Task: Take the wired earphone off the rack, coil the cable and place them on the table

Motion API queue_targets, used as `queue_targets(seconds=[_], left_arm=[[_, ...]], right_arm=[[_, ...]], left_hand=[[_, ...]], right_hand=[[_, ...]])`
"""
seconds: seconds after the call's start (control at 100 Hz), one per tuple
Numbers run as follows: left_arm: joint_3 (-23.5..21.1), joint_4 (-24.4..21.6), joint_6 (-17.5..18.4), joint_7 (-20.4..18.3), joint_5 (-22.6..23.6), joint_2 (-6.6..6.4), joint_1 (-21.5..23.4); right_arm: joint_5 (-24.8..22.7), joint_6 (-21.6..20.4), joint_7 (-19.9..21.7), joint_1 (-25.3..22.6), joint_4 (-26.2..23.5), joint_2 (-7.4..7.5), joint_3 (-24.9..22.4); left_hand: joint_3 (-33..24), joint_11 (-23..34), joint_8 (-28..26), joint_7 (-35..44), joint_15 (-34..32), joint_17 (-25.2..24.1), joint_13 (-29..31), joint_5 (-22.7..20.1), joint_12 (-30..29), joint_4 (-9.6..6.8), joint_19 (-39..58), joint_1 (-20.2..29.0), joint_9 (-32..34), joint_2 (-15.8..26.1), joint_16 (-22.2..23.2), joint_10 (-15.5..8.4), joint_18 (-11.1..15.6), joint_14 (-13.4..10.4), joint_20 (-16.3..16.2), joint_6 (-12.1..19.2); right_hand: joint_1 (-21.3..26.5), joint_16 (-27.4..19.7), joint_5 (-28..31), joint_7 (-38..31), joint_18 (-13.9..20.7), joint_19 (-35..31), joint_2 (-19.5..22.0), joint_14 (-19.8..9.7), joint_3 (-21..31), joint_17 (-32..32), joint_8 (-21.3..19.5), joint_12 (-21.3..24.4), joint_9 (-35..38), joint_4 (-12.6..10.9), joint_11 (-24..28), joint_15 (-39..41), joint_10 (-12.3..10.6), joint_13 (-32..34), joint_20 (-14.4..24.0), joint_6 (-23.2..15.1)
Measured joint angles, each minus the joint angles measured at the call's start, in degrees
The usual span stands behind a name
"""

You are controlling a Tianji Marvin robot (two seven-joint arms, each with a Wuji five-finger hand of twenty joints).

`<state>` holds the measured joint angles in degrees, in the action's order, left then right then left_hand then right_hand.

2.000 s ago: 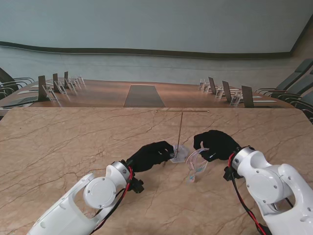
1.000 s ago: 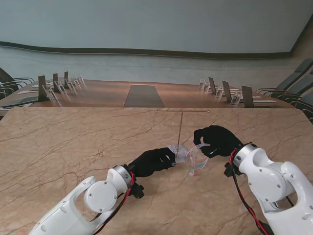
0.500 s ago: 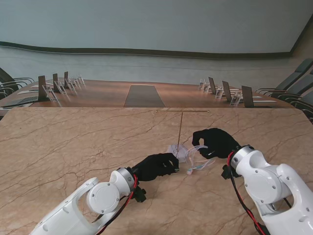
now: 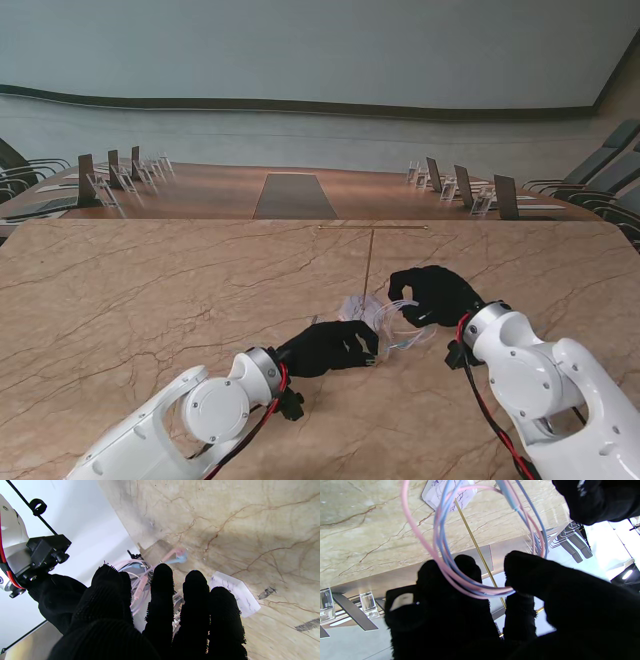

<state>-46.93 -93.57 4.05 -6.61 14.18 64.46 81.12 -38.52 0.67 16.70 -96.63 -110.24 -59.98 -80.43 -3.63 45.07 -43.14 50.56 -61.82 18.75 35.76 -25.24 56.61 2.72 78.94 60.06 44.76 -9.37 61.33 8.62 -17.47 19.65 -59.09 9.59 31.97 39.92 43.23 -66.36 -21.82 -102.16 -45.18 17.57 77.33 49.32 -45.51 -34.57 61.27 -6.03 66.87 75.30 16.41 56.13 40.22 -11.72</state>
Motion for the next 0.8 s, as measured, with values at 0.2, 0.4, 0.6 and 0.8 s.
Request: queue_targets(seconds=[0.2,0.4,0.6,0.8], left_arm=[[0.7,-0.1,0.7,-0.4,0.0,-0.03,-0.2],[1.6,-0.1,1.1,-0.1,0.8,-0.06,-0.5],[3.1,0.3,0.7,0.2,1.3,0.07,-2.0],[3.9,1.5,0.6,1.7,1.9,0.67,-3.3]], right_arm=[[-0.3,1.4,-1.0,0.8,0.2,-0.22,0.6],[-0.1,2.2,-1.1,1.4,0.5,-0.32,0.9],[0.5,2.1,-1.2,1.2,0.3,-0.37,0.8],[0.5,1.7,-1.1,0.0,-0.9,-0.42,0.0]], left_hand=[[-1.4,-0.1,0.0,-0.8,0.0,0.0,0.0,0.0,0.1,0.00,0.0,0.0,0.0,-0.7,0.0,-0.6,0.0,0.0,0.0,0.9],[-3.2,-1.2,1.5,-3.2,0.0,0.0,0.0,1.7,3.8,0.00,0.0,-0.1,0.0,-1.3,0.0,-1.3,0.0,0.0,0.0,1.6],[-15.1,-2.8,5.8,-10.6,0.0,0.0,0.0,6.1,5.7,-0.06,0.0,-6.8,-1.0,-3.3,0.0,-2.1,0.4,-0.3,0.0,-0.2],[-16.6,-3.0,7.2,-12.4,0.0,0.0,0.0,6.8,5.7,-0.06,0.0,-7.3,-1.6,-3.7,0.0,-2.7,0.5,-0.5,0.0,-0.8]], right_hand=[[0.0,0.0,0.0,0.0,-0.1,-0.2,0.0,0.0,0.0,0.4,0.0,0.0,0.2,0.0,0.0,0.1,0.0,0.3,-0.6,0.0],[0.0,0.0,0.0,0.0,-0.1,-0.2,0.0,0.0,0.0,0.4,0.0,-0.1,0.2,0.0,0.0,0.2,0.0,0.3,-0.7,0.1],[0.0,0.0,0.0,0.0,-0.1,-0.3,0.0,0.0,0.0,0.4,0.0,-0.3,0.2,0.0,0.0,0.2,0.0,0.3,-0.7,0.1],[0.0,0.0,0.0,0.0,-0.2,-0.3,0.0,0.0,0.0,0.4,0.0,-0.5,0.2,0.0,0.0,0.3,0.0,0.3,-0.8,0.1]])
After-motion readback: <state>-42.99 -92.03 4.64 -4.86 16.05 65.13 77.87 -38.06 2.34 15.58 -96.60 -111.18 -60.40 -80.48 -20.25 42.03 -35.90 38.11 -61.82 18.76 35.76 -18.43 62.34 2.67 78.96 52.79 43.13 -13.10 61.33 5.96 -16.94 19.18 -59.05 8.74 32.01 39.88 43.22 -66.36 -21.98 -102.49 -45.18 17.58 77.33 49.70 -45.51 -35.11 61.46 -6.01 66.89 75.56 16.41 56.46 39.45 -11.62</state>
